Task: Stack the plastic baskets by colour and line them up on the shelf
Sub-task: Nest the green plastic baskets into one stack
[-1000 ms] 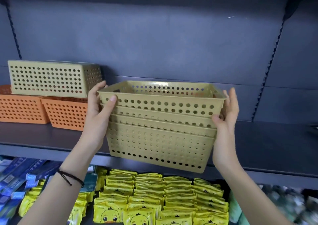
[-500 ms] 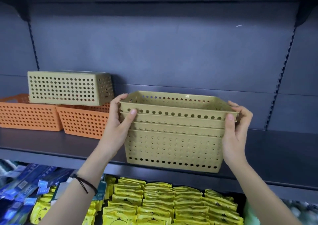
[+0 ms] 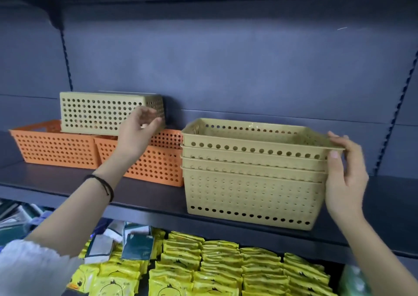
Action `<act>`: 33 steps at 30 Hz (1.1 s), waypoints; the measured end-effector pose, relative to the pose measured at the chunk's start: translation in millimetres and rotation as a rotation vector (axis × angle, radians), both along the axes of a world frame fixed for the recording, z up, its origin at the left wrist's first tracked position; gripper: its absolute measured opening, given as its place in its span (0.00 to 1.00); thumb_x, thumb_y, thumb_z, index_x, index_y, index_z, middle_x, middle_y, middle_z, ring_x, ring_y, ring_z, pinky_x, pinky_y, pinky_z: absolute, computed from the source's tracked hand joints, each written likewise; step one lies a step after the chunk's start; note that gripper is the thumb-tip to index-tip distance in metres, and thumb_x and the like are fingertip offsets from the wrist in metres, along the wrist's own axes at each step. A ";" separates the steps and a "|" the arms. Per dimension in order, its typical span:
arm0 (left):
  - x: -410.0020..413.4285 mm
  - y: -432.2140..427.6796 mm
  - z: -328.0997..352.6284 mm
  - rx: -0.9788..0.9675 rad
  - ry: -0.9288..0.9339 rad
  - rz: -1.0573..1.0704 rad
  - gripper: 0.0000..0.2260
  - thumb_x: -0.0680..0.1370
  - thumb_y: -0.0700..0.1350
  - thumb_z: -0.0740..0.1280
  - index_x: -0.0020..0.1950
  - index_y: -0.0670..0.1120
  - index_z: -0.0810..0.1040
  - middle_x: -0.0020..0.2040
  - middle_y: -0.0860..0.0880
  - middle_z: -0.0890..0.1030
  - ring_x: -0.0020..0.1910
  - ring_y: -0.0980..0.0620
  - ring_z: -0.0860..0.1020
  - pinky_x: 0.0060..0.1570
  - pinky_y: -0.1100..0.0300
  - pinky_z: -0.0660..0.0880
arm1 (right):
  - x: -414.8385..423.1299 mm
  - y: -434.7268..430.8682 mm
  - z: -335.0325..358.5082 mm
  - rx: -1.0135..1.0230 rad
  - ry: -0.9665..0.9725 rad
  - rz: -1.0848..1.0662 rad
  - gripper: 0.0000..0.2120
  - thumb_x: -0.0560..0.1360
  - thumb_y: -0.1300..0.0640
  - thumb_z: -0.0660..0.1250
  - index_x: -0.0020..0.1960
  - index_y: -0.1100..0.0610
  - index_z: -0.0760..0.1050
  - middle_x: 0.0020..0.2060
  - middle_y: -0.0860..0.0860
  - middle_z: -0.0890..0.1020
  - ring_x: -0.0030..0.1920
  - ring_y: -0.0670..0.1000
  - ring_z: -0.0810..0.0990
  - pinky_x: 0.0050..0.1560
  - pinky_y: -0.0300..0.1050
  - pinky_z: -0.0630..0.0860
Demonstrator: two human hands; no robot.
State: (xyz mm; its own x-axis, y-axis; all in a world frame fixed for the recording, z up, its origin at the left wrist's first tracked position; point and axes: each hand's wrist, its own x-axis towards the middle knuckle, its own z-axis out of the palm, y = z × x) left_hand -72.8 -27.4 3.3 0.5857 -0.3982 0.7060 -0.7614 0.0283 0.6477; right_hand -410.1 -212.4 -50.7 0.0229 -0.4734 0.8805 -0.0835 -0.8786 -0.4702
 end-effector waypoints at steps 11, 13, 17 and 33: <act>45.6 16.0 39.5 0.623 -0.863 0.322 0.15 0.75 0.53 0.63 0.55 0.46 0.80 0.52 0.45 0.83 0.53 0.42 0.79 0.51 0.49 0.72 | 86.8 72.5 104.8 -0.168 0.822 -0.276 0.16 0.78 0.43 0.55 0.61 0.41 0.76 0.55 0.45 0.83 0.52 0.55 0.81 0.49 0.48 0.75; 58.9 23.8 41.0 0.652 -0.896 0.345 0.15 0.76 0.53 0.63 0.58 0.47 0.79 0.52 0.46 0.82 0.54 0.42 0.78 0.52 0.49 0.72 | 118.8 82.6 111.2 -0.206 0.856 -0.242 0.18 0.78 0.41 0.54 0.65 0.41 0.73 0.59 0.44 0.81 0.49 0.53 0.81 0.51 0.48 0.74; 95.6 44.4 46.5 0.671 -0.885 0.376 0.14 0.76 0.53 0.62 0.58 0.50 0.78 0.55 0.49 0.82 0.56 0.46 0.77 0.54 0.51 0.70 | 180.6 97.3 119.4 -0.274 0.902 -0.196 0.20 0.78 0.42 0.55 0.69 0.41 0.69 0.64 0.46 0.78 0.62 0.54 0.77 0.54 0.50 0.74; 250.7 87.9 18.7 0.480 -0.288 0.437 0.45 0.69 0.65 0.69 0.77 0.46 0.53 0.76 0.38 0.58 0.72 0.34 0.62 0.64 0.37 0.66 | 388.4 132.0 78.4 0.250 1.101 0.046 0.53 0.73 0.39 0.65 0.74 0.48 0.23 0.78 0.61 0.40 0.74 0.64 0.61 0.72 0.57 0.63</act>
State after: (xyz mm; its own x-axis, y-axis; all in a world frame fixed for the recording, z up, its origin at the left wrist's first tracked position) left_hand 177.9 60.4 22.0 0.5795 -0.4751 0.6622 -0.7807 -0.5569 0.2836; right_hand -21.7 -80.4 27.8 0.7497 -0.6123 0.2511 -0.5310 -0.7830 -0.3239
